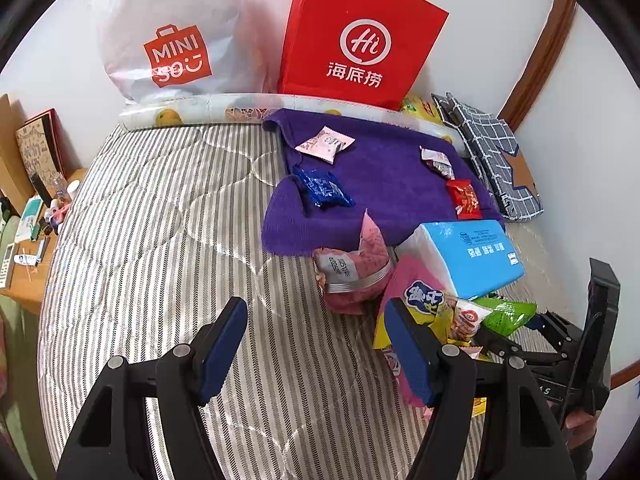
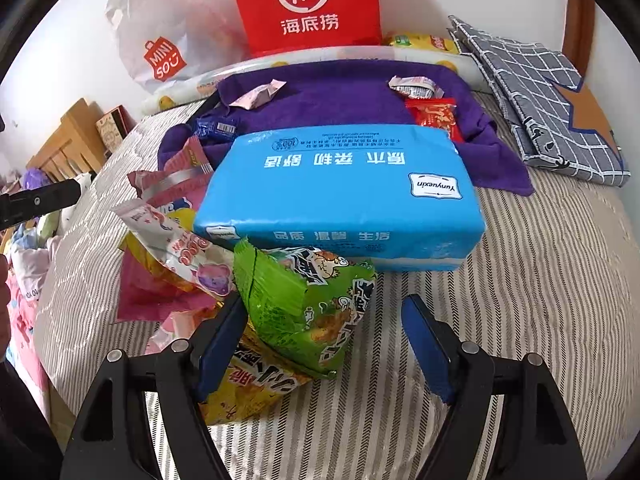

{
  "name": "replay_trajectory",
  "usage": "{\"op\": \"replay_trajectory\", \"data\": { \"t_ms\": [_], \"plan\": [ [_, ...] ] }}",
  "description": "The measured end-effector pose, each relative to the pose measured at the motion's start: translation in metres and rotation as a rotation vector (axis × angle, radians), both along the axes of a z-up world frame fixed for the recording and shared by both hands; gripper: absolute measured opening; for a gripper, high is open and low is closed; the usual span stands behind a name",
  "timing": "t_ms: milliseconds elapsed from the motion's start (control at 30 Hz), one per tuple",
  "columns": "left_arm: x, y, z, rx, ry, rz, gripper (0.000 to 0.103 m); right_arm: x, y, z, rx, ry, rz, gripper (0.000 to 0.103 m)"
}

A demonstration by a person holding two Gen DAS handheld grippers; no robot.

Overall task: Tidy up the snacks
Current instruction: 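Grasp the green snack bag with the right tool while the left tool grasps the pink snack bag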

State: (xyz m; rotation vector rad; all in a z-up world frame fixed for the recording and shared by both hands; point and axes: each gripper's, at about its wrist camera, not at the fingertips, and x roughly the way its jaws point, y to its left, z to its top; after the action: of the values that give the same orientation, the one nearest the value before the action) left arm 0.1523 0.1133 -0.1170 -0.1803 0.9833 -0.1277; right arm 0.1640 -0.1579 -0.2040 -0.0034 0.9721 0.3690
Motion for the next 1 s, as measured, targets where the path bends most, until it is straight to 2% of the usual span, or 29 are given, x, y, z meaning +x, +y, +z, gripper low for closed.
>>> {"op": "replay_trajectory", "data": {
  "t_ms": [67,133,167,200,533,700,1000],
  "plan": [
    [0.0,-0.001,-0.002,0.003,0.003,-0.001,0.069,-0.001,-0.002,0.0,0.014,-0.012,0.007,0.075],
    [0.002,-0.002,-0.004,0.003,0.008,-0.002,0.069,-0.001,-0.003,0.0,0.028,-0.019,0.018,0.067],
    [0.003,-0.003,-0.005,0.001,0.01,-0.002,0.069,-0.001,-0.003,0.0,0.035,-0.018,0.027,0.057],
    [0.004,-0.004,-0.006,-0.002,0.013,0.0,0.069,-0.002,-0.003,0.001,0.03,-0.02,0.03,0.054],
    [0.027,-0.026,-0.015,0.001,0.039,-0.035,0.069,-0.017,-0.019,0.012,0.06,-0.067,0.018,0.051],
    [0.043,-0.032,-0.024,-0.045,0.056,-0.033,0.073,-0.023,-0.036,0.016,0.038,-0.086,-0.015,0.051],
    [0.066,-0.04,-0.048,-0.045,0.11,0.011,0.074,-0.022,-0.067,0.013,0.031,-0.089,-0.085,0.051]
  ]
}}
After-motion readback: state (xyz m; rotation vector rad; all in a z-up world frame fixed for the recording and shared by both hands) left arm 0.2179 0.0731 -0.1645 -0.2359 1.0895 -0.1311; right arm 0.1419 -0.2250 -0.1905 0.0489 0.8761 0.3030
